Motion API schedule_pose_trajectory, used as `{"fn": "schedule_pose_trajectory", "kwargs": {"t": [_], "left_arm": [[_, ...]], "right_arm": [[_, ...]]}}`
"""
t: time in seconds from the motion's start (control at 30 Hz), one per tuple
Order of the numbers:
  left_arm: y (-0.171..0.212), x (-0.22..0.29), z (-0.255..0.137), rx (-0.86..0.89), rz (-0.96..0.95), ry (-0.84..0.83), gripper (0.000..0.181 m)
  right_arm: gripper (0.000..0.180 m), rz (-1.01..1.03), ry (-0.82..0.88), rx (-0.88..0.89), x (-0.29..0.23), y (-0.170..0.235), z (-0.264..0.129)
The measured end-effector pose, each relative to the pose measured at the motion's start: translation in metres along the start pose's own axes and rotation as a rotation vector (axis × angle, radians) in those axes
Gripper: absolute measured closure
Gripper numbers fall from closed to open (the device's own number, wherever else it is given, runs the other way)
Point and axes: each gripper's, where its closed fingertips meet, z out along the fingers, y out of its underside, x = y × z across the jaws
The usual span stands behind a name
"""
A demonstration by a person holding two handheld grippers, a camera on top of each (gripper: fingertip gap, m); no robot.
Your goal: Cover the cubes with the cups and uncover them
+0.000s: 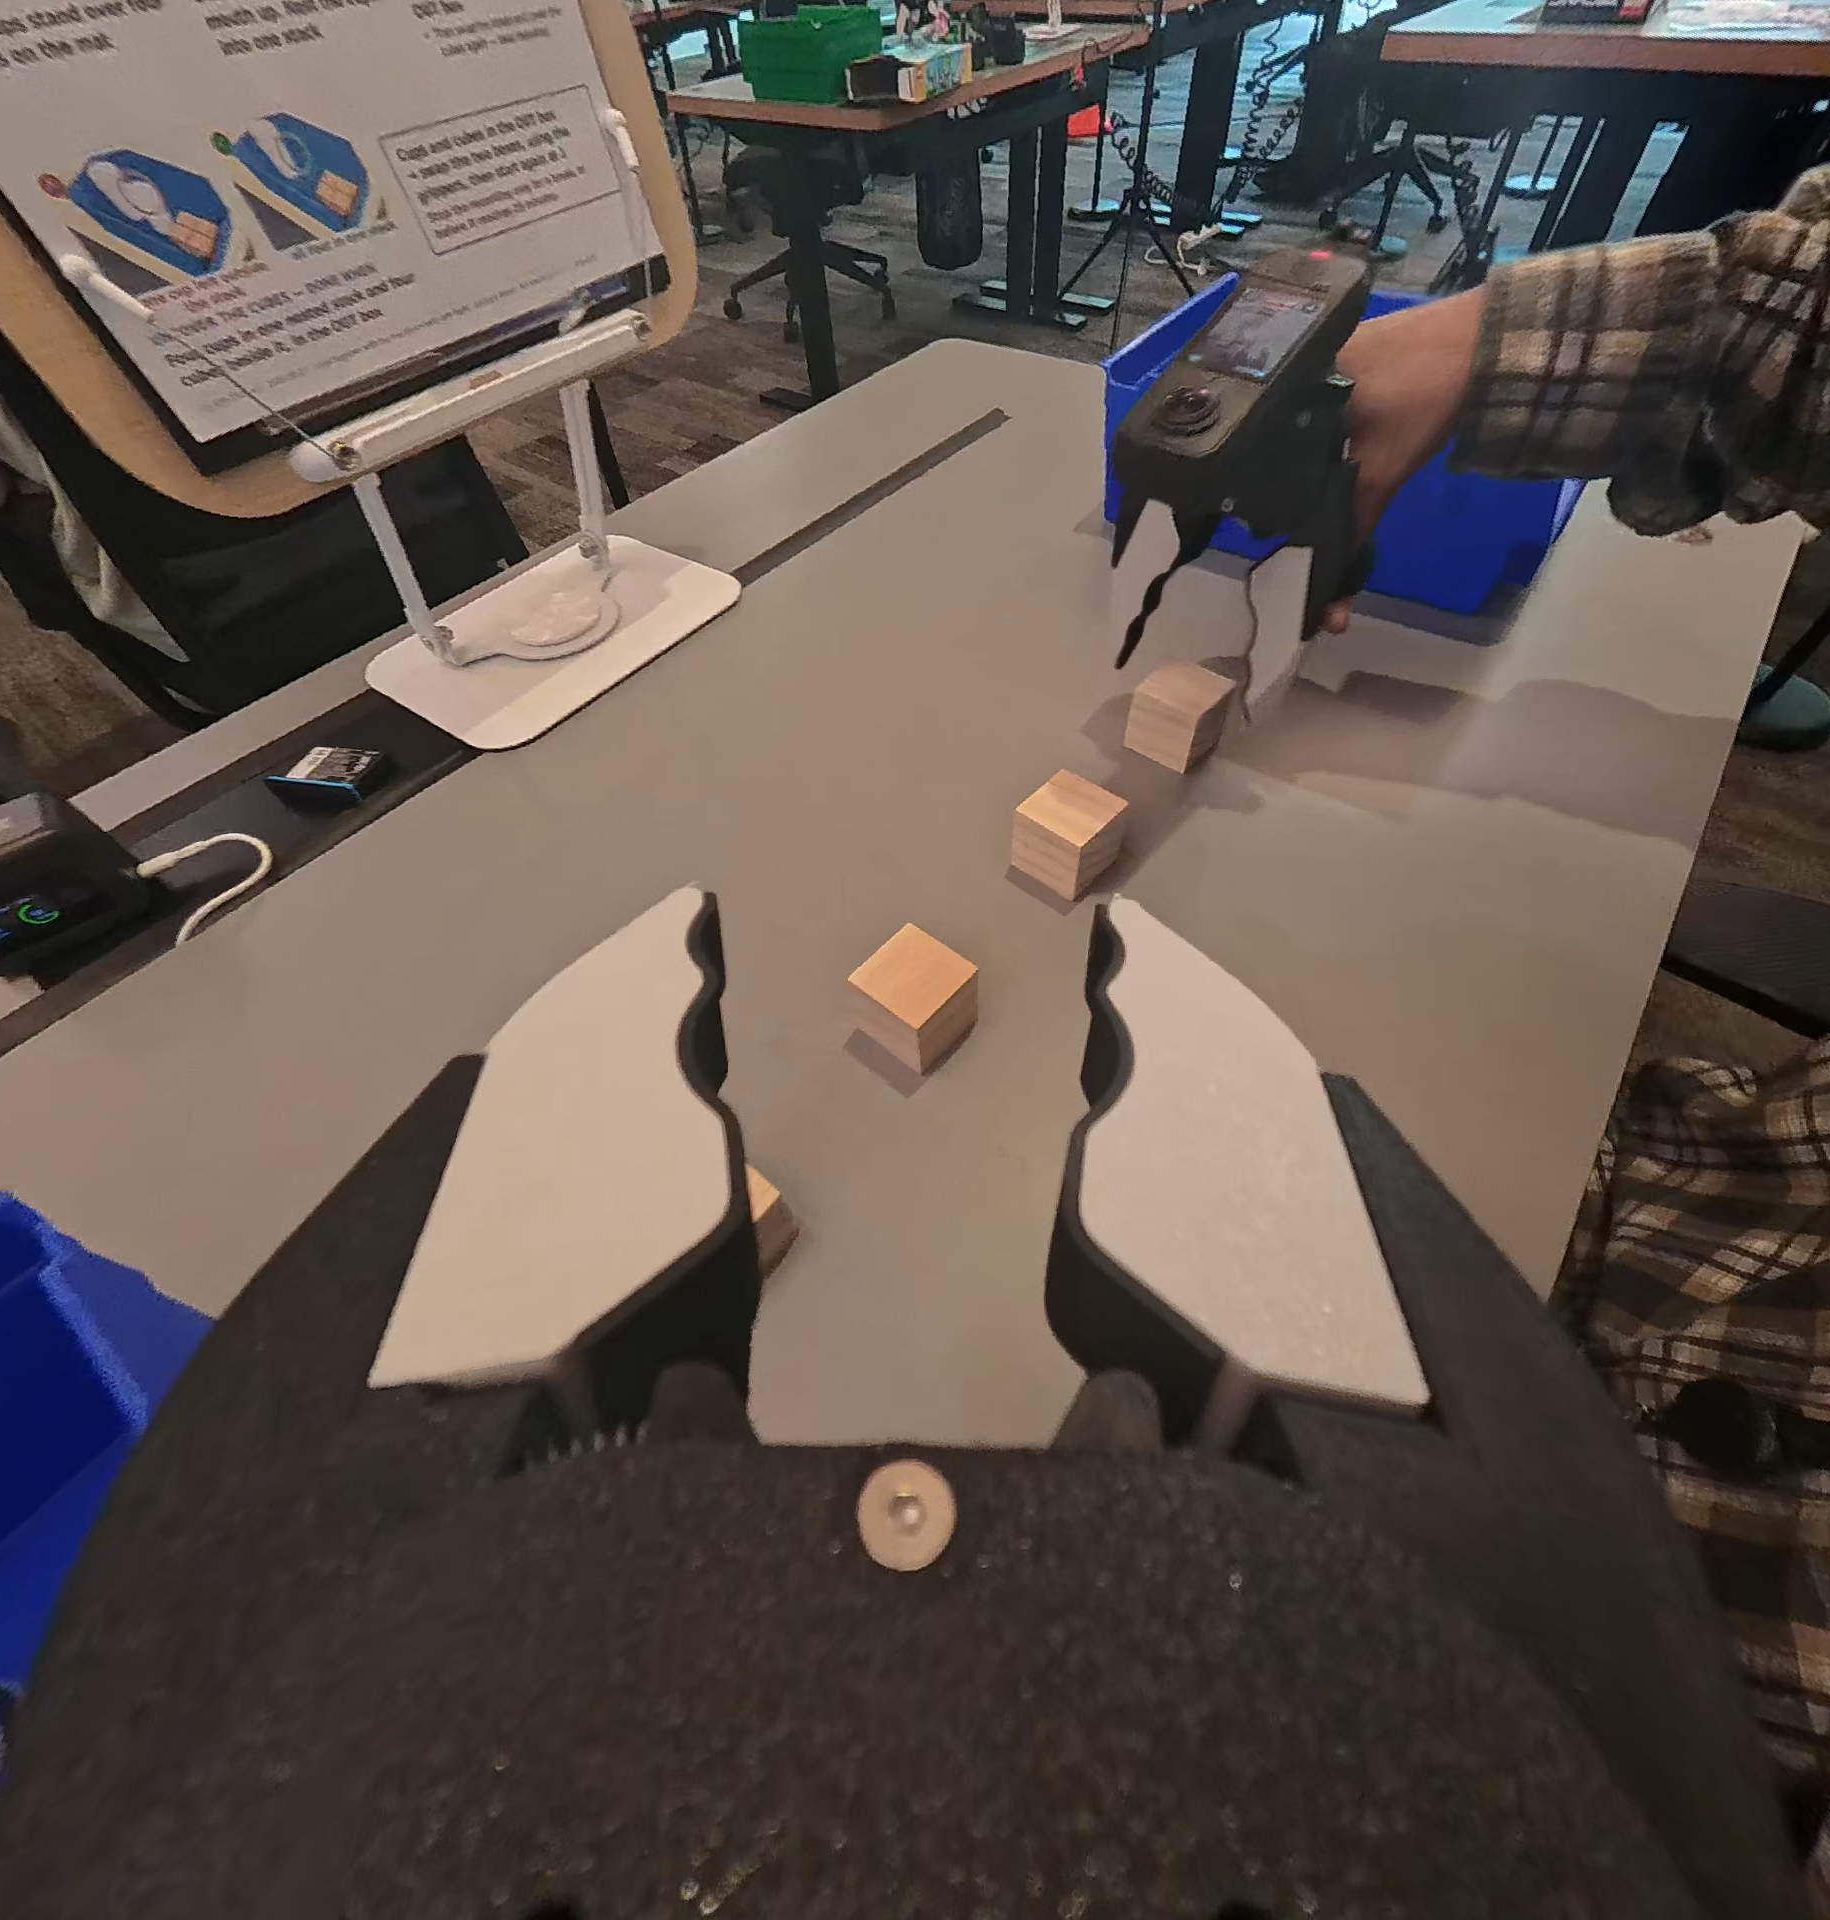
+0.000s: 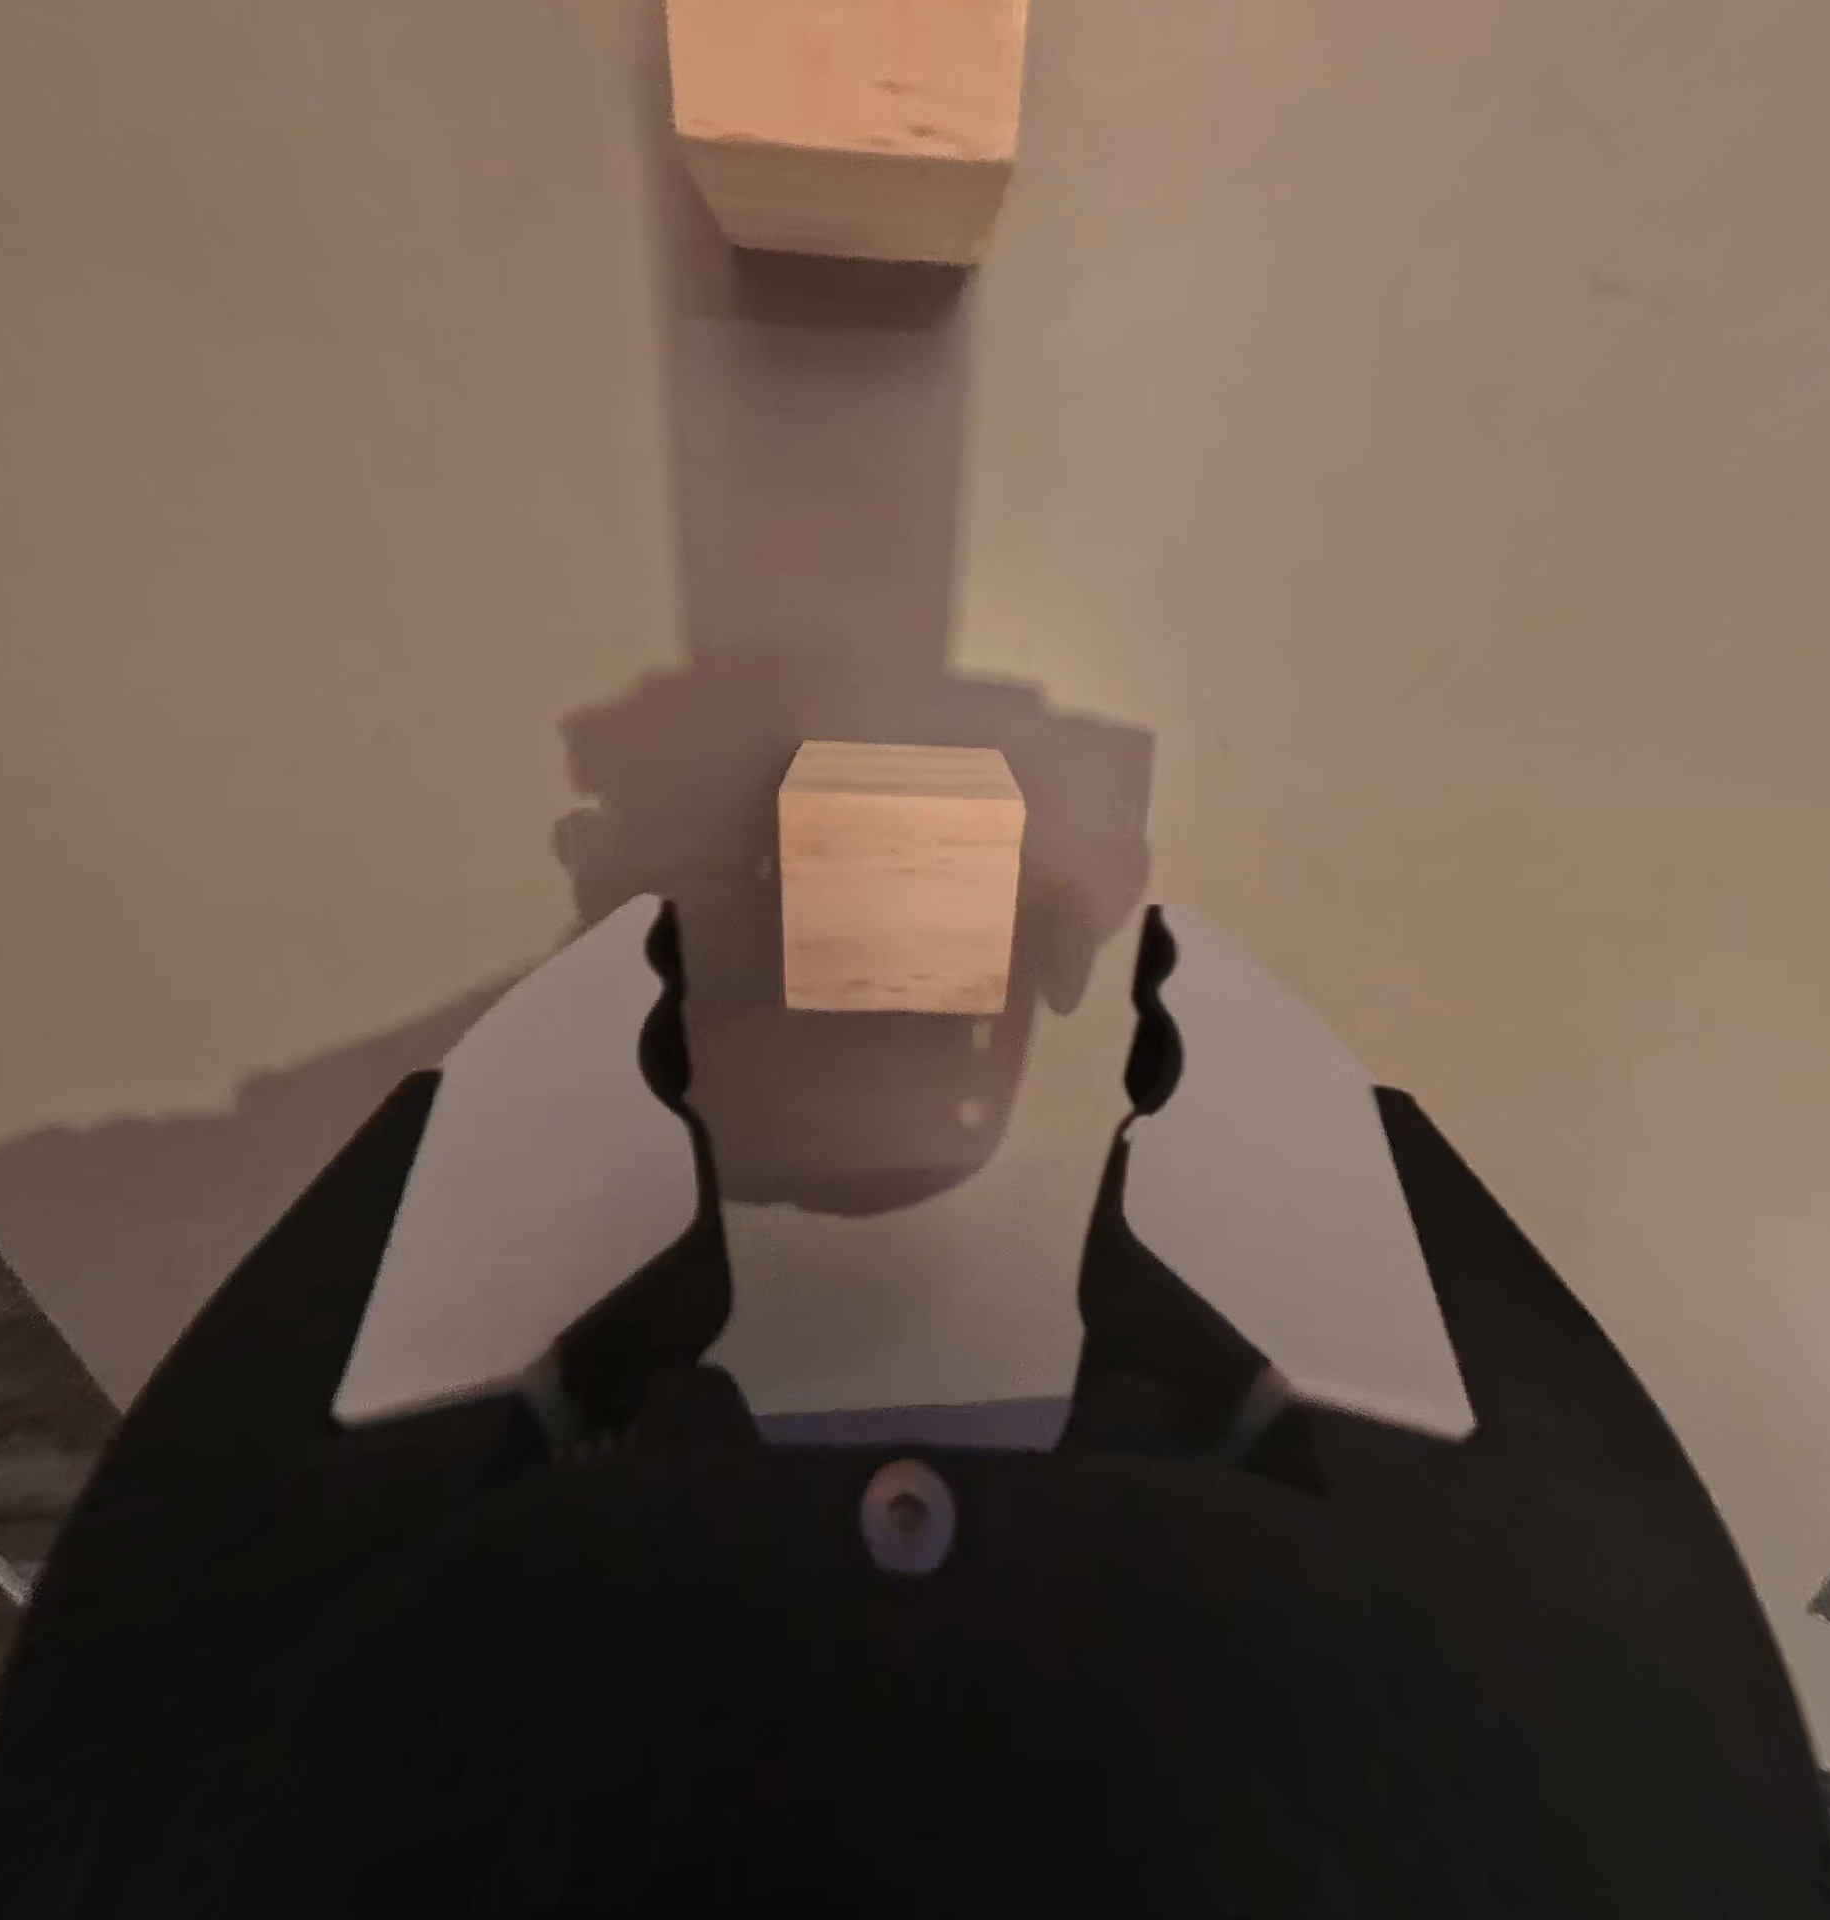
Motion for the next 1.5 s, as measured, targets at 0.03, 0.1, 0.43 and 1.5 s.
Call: {"fn": "schedule_pose_trajectory", "kwargs": {"t": [0.03, 0.1, 0.43, 1.5], "left_arm": [[-0.001, -0.003, -0.003, 0.008, -0.005, -0.011, 0.114], [-0.004, -0.010, -0.010, 0.026, -0.015, -0.040, 0.113], [0.003, -0.074, -0.083, -0.044, -0.059, -0.316, 0.113], [0.129, -0.211, -0.124, -1.002, 0.005, -0.166, 0.169]], "right_arm": [[0.091, -0.005, 0.009, 0.013, 0.000, -0.001, -0.007], [0.082, -0.015, 0.046, 0.063, -0.002, -0.005, -0.029], [0.067, 0.214, 0.342, 0.764, -0.067, -0.032, -0.148], [0.095, 0.259, 0.100, 1.238, -0.178, -0.046, -0.086]]}}
